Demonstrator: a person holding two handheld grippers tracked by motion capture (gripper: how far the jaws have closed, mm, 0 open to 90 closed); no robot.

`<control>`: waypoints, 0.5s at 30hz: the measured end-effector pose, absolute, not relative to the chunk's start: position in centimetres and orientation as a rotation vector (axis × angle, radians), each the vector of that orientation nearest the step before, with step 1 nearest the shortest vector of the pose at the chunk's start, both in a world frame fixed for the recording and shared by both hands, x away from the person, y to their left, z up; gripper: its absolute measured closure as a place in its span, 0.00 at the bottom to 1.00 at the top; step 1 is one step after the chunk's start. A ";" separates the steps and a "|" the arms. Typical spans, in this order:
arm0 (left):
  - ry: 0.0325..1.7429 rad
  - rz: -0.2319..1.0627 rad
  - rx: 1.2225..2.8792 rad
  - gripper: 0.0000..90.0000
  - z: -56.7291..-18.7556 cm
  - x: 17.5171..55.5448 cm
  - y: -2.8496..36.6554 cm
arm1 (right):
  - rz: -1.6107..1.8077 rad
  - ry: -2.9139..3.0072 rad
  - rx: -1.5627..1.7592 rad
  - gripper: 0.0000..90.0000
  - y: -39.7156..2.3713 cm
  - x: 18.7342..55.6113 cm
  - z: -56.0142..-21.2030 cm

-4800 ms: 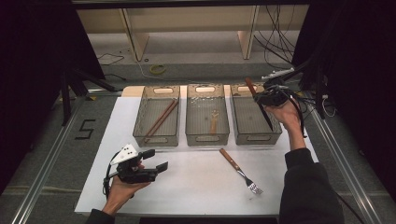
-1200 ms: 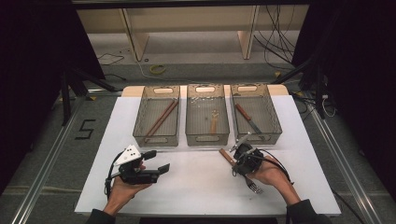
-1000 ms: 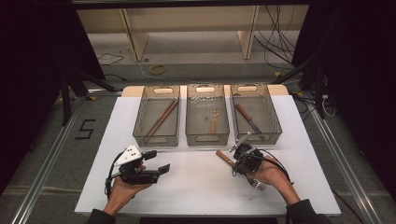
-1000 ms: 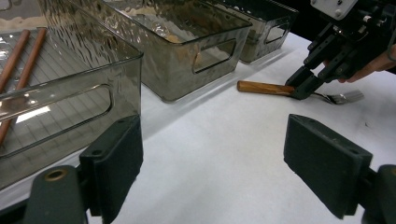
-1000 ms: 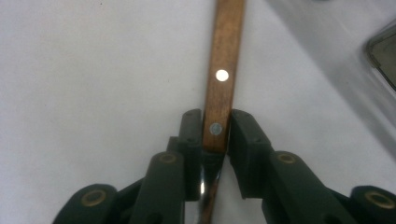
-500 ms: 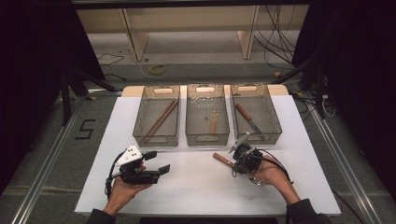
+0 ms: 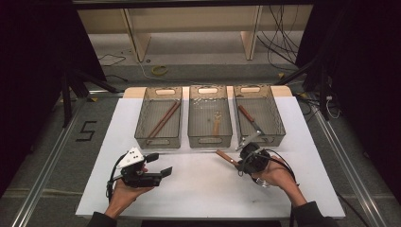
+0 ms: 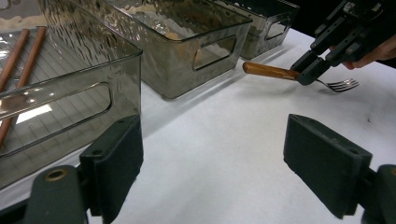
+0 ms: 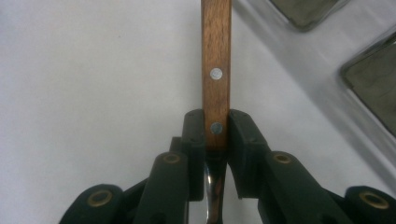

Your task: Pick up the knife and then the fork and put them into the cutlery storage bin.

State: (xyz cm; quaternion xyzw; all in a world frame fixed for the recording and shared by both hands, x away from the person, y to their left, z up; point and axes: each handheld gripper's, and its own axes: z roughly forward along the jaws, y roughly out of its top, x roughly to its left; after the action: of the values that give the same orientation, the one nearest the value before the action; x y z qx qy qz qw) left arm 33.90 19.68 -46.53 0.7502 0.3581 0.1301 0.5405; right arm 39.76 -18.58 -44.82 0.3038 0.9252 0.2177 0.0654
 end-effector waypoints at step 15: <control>0.845 0.309 1.779 0.22 -46.5 33.9 19.7 | 0.853 2.630 0.955 0.87 -20.9 39.8 -41.6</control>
State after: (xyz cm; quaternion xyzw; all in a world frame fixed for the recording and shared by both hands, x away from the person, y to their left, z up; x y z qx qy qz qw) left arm 33.85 19.70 -46.51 0.7495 0.3559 0.1303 0.5428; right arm 39.75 -20.95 -41.65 0.3247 0.8938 0.2900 0.1078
